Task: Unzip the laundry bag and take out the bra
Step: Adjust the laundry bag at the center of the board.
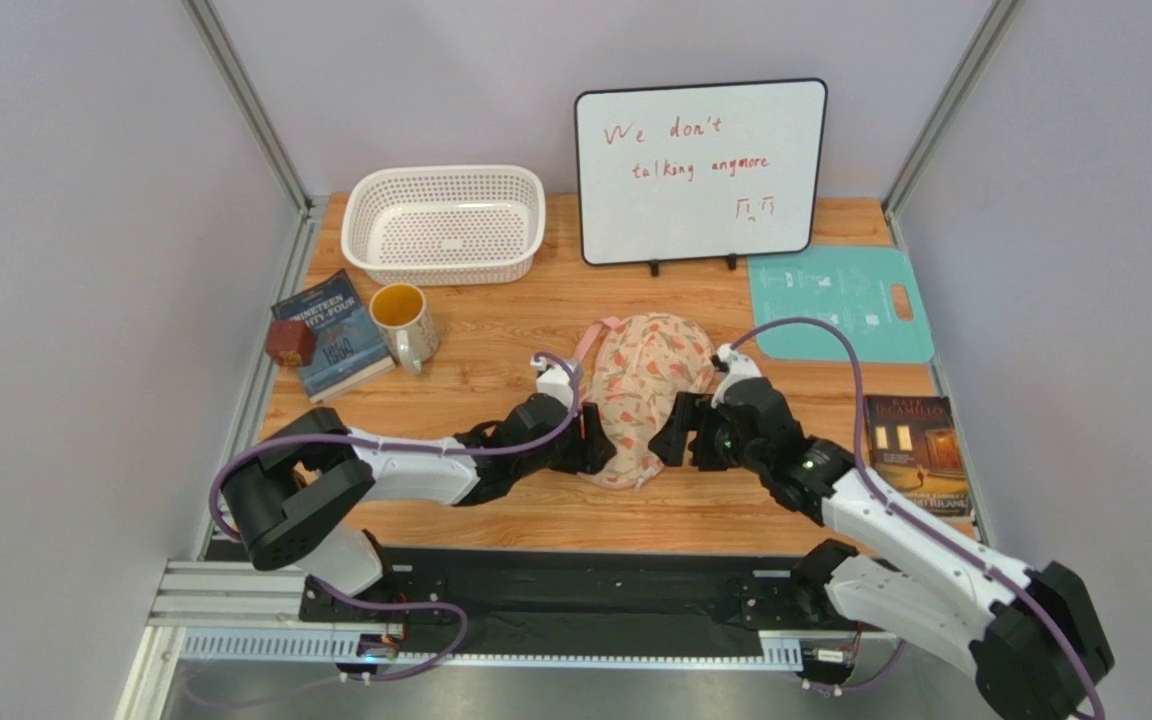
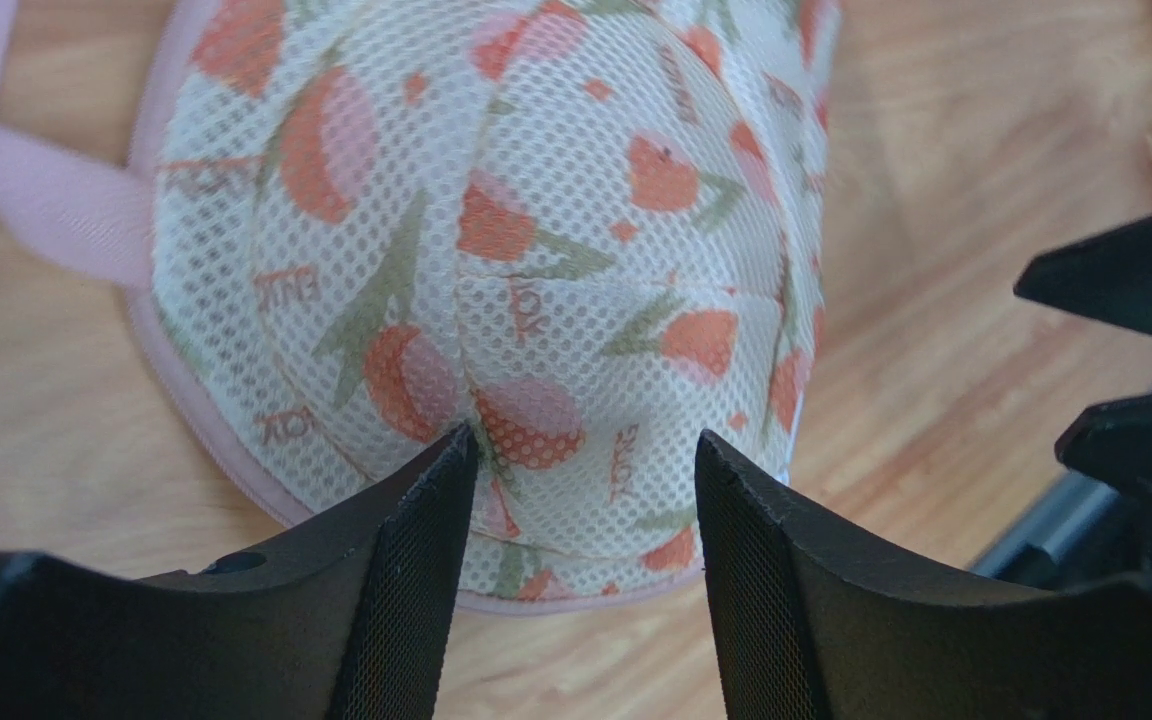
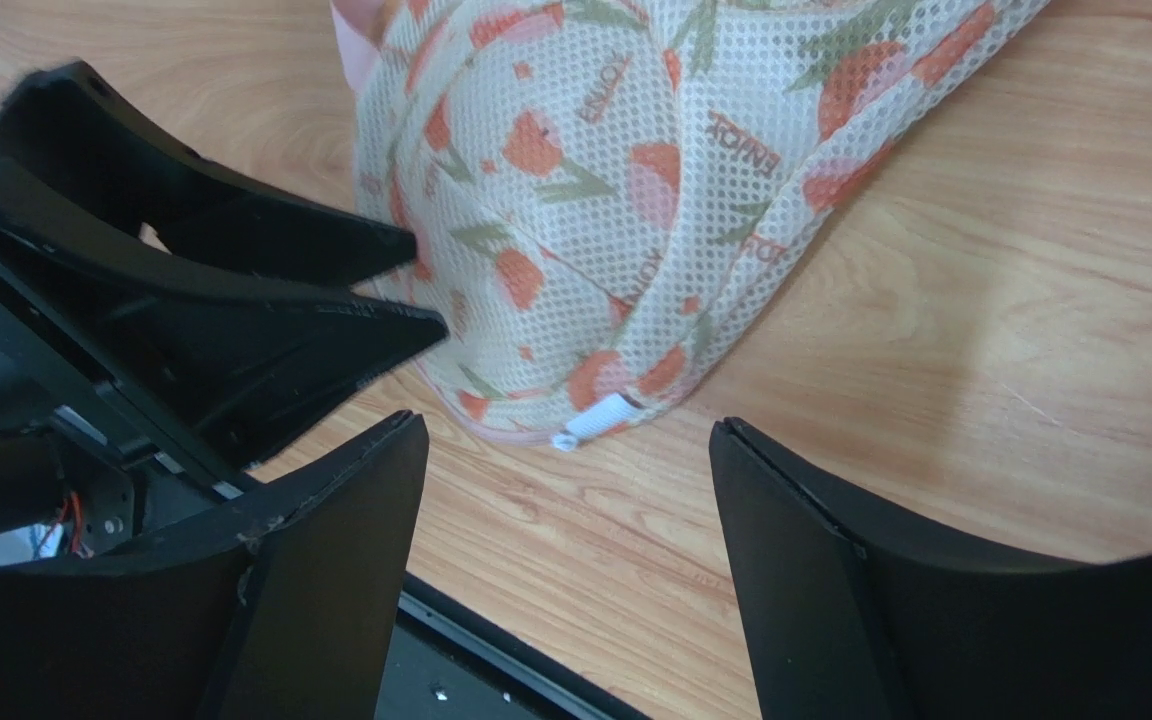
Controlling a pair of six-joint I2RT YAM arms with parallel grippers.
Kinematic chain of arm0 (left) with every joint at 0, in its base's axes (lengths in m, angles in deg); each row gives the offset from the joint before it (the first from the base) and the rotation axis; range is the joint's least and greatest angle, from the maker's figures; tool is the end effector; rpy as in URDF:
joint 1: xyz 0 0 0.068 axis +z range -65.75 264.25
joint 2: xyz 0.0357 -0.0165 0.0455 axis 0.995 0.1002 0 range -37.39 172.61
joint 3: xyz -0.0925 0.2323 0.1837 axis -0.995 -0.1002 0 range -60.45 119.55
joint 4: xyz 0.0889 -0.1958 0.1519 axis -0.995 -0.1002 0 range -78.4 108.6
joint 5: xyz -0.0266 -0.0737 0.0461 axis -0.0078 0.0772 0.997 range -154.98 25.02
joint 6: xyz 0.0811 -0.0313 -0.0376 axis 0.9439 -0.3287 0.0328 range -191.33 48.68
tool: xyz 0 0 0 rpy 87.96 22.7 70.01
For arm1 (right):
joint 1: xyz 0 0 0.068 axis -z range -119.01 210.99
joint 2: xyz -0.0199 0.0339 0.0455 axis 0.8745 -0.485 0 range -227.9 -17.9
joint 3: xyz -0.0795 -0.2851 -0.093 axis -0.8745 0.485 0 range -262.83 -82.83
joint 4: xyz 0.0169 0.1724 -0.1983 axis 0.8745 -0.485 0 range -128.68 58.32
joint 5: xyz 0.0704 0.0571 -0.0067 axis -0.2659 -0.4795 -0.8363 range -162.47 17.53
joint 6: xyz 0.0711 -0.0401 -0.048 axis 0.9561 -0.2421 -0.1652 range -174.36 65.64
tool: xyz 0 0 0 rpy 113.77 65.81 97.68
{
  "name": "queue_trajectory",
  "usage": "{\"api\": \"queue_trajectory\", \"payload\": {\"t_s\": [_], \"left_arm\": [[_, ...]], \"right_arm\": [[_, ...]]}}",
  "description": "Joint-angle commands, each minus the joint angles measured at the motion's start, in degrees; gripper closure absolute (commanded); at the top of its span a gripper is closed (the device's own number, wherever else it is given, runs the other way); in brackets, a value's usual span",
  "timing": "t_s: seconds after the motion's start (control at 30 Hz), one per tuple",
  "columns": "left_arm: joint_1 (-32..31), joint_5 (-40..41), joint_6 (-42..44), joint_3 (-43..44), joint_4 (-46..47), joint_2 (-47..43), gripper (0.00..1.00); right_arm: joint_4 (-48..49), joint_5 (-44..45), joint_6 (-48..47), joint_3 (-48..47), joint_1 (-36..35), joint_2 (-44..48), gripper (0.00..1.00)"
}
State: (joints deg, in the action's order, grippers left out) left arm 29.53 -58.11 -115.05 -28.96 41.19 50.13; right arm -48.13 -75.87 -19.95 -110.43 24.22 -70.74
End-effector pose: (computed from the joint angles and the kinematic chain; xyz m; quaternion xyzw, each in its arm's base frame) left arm 0.1974 -0.2612 0.1568 0.0559 0.8778 -0.3236 0.3488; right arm 0.1614 0.1270 0.1975 -0.0309 0.9116 0.2601 0.3169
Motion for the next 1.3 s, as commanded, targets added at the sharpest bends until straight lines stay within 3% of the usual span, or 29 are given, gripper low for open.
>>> {"api": "queue_trajectory", "payload": {"t_s": [0.0,0.07,0.1,0.23,0.4,0.53,0.67,0.8,0.93,1.03,1.27], "left_arm": [[-2.06,-4.5,-2.86,-0.55,0.7,-3.84,0.37],[-2.06,-2.06,0.2,0.59,-2.35,-8.92,0.36],[-2.06,-1.26,2.22,4.42,-8.55,-10.0,0.36],[-0.75,-0.1,15.23,16.04,-18.54,-8.35,0.35],[4.7,-12.83,21.3,27.56,-16.35,5.7,0.35],[4.97,-26.61,25.79,37.23,-15.91,17.66,0.35],[6.46,-30.08,23.43,42.51,-16.17,29.25,0.36],[9.01,-26.49,20.35,39.54,-14.77,32.36,0.36],[10.33,-11.33,12.64,31.64,-12.04,28.68,0.36],[10.51,-4.35,10.16,26.97,-12.22,23.33,0.36],[10.51,-0.46,6.1,19.06,-11.78,13.65,0.36]], "right_arm": [[-4.99,5.85,4.34,1.75,-0.76,9.84,0.25],[-8.84,6.82,4.35,1.41,-0.93,13.63,0.25],[-10.17,8.31,4.26,0.71,-0.93,14.42,0.25],[-13.61,11.22,4.08,-0.35,-0.84,15.05,0.25],[-14.05,13.33,4.87,-0.71,-0.93,15.13,0.25],[-14.58,14.21,5.57,-1.06,-0.93,15.13,0.25],[-14.49,14.47,5.84,-0.97,-1.02,15.05,0.25],[-14.14,13.95,5.58,-0.71,-0.93,14.44,0.25],[-11.51,12.54,4.96,0.43,-0.93,12.5,0.25],[-6.78,10.96,4.26,1.93,-0.93,11.09,0.25],[7.12,1.06,-1.97,3.86,-1.02,3.63,0.25]]}}
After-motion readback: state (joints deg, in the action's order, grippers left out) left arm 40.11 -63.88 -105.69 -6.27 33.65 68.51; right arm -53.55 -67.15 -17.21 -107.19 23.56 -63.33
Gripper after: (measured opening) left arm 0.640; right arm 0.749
